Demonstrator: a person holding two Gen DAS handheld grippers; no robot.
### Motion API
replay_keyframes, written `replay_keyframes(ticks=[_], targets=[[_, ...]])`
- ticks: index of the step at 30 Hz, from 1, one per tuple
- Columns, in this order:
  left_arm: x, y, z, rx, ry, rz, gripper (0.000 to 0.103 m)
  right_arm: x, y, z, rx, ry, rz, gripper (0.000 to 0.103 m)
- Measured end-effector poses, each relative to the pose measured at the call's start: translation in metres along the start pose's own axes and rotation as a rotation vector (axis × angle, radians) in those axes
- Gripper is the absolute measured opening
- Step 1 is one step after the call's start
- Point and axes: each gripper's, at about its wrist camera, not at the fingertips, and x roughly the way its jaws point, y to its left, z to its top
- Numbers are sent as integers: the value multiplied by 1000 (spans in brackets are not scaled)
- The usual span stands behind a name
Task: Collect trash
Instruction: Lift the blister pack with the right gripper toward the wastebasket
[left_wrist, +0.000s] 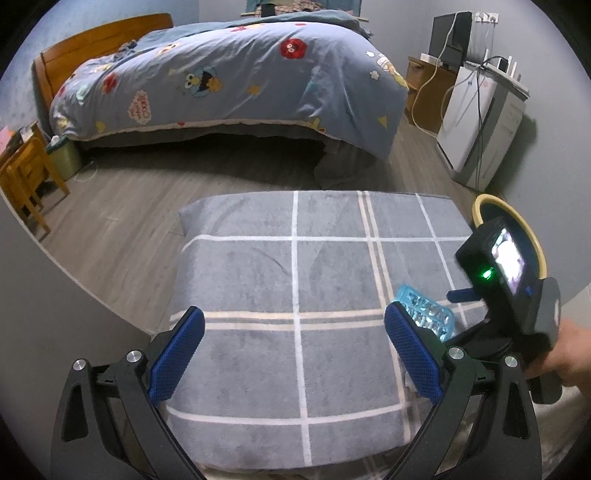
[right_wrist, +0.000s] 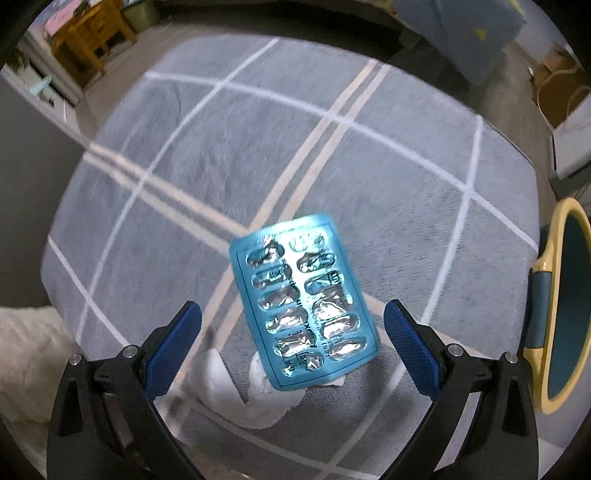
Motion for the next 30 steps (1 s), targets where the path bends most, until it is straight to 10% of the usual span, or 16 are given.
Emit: replay_keyframes(ticks=[6,9,30], targets=[[5,-1,1,-2,15,-1,97,7,-9,5,25,-3,4,97],[10,-3,0,8,30,4,97,7,-14,6,26,1,12,73],[71,-104,-62,212,176,-109,97,-63,-115,9,343,-110,9,72]])
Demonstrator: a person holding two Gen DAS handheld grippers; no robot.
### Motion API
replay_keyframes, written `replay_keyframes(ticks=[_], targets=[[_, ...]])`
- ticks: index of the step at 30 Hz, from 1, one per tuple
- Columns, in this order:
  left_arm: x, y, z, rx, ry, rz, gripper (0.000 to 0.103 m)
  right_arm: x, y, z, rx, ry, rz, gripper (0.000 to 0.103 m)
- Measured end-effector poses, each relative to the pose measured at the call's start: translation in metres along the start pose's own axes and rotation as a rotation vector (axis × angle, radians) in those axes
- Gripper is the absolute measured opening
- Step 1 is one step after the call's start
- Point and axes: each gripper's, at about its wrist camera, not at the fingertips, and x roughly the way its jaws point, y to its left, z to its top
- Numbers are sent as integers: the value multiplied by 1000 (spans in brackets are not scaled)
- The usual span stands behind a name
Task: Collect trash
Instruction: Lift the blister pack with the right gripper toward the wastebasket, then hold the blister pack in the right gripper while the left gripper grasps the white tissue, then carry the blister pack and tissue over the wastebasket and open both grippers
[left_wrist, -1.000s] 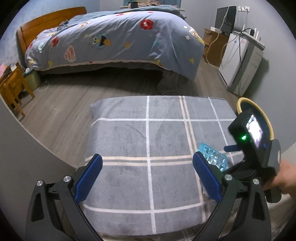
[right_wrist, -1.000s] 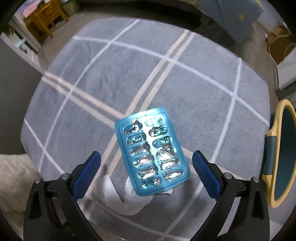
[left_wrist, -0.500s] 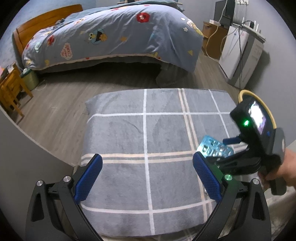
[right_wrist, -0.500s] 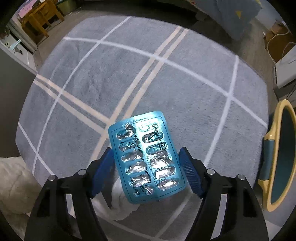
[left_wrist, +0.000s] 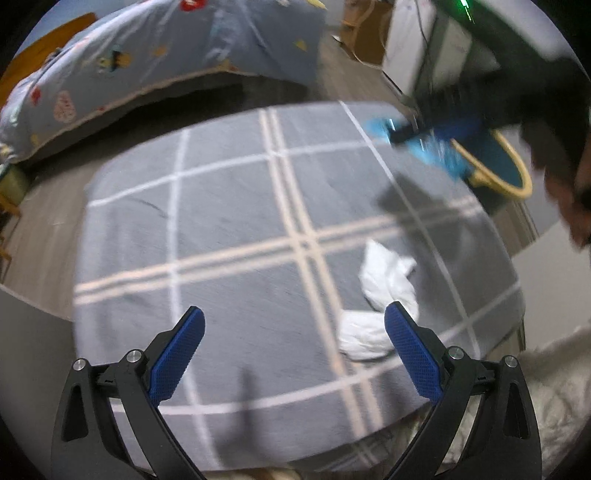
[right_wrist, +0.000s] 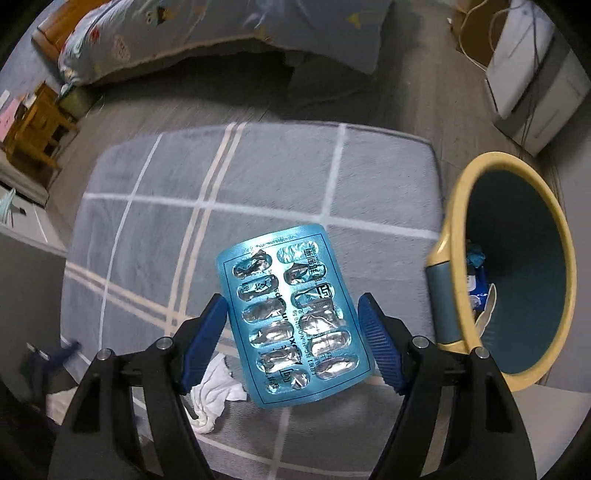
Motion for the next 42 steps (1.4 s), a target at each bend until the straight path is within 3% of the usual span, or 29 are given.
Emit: replay_keyframes(ticks=[8,12,13,16,17,21,34,42], targets=[[30,-38,-13,56,55,-24,93,-20,-18,5,-17,-45,-3,72],[39,-48,-12,80,80,-43,67,-23,-28,7,-13,-51,-6,72],[41,-50,-12,85,82,-46,66,-24,-31,7,-6,-51,-1,72],[40,-54,-8,99,66,-62,38,-25,-35,8,5,-55,12,72],[39,-53,-6,101,64,-67,24,-27,-36,9,6,-57,15,72],[35,-51,2,106,42,-67,18,-32,-39,10,14,-72,31,72],[9,-46,58,89,-81,-40,18,-68,-64,20,58,-166,26,72],[9,-77,101,121,-125,-91,18,-81,-128,21,182,-207,-39,72]])
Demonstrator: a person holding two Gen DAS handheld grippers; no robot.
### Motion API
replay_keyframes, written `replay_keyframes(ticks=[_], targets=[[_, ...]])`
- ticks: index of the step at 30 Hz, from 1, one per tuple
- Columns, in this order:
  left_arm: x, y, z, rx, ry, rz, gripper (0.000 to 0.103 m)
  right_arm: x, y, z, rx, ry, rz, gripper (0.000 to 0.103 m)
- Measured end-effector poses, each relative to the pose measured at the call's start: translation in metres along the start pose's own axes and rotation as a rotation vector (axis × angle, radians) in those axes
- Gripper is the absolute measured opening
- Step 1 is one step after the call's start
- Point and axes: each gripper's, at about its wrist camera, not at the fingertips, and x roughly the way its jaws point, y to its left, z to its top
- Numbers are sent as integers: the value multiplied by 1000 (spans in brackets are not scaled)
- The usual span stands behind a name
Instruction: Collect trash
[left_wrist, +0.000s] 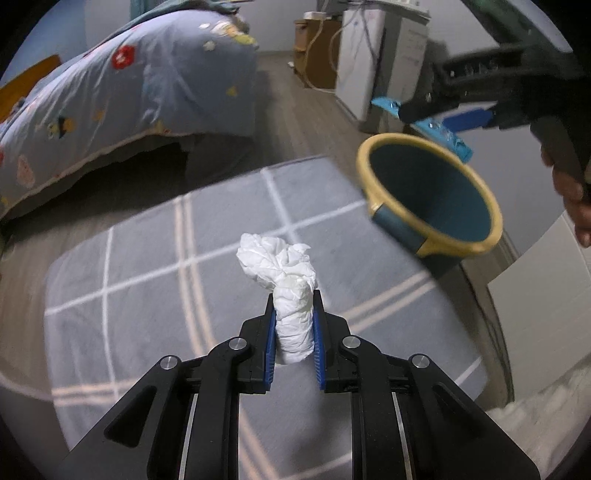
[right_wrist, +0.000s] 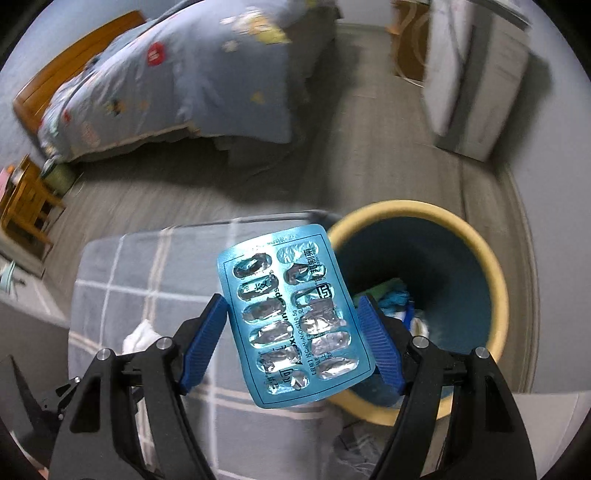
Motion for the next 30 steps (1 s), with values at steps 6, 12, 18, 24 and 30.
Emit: replay_keyframes(ticks=[6,12,18,24,30], targets=[[18,-43,29,95,-16,-69,18,9,-60,-2,115,16,-43,72],[43,-86,57,155,-10,-184,18,20,-103,-13,208,39,-61,72],[66,-122,94,221,-57,-175,35,16,-131,-15,312,-1,-21,78],[67,-127,101,223,-76,-165,70,15,-145,-14,351,-6,-19,89],[43,-110,94,184,-58,-151,84,-7,-138,-20,299,-18,-72,96]])
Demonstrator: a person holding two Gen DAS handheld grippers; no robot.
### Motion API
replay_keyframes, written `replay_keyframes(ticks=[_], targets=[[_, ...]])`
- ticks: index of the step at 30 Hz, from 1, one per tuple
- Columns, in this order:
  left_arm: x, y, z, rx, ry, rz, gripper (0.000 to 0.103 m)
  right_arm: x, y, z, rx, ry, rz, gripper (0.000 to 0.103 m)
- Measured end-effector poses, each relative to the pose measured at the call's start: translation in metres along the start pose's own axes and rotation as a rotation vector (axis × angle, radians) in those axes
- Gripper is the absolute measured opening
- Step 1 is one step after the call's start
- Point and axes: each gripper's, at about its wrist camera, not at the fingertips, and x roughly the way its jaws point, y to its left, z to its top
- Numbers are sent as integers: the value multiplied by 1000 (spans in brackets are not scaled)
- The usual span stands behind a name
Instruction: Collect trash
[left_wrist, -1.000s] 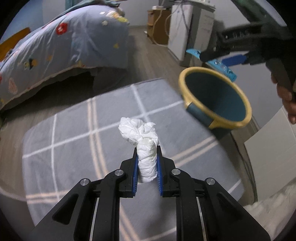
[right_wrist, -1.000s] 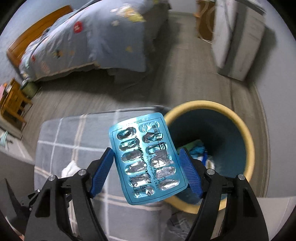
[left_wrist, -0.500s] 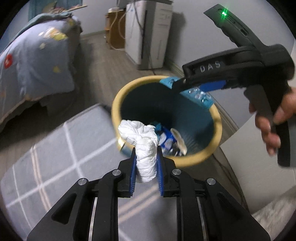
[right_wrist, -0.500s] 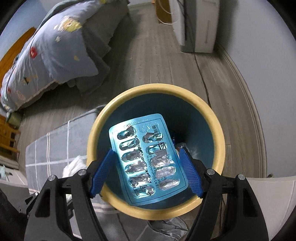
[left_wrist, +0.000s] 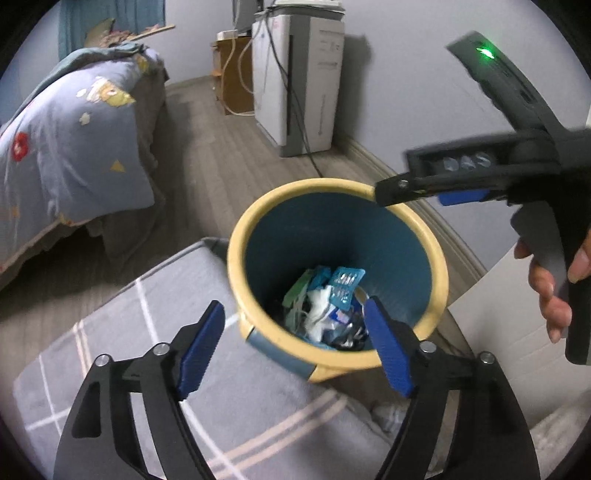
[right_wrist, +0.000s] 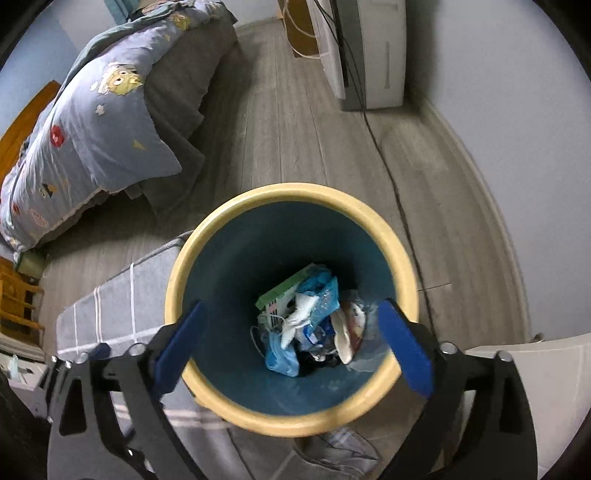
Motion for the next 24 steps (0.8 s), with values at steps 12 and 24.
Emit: replay_keyframes(ticks=[12,24], targets=[[-73,26,4,-126,24,49,98,-80,-9,-55,-7,-27,-56,97],[-72,18,-3,-94,10,114,98,-96,-9,-102,-52,-86,-95,97]])
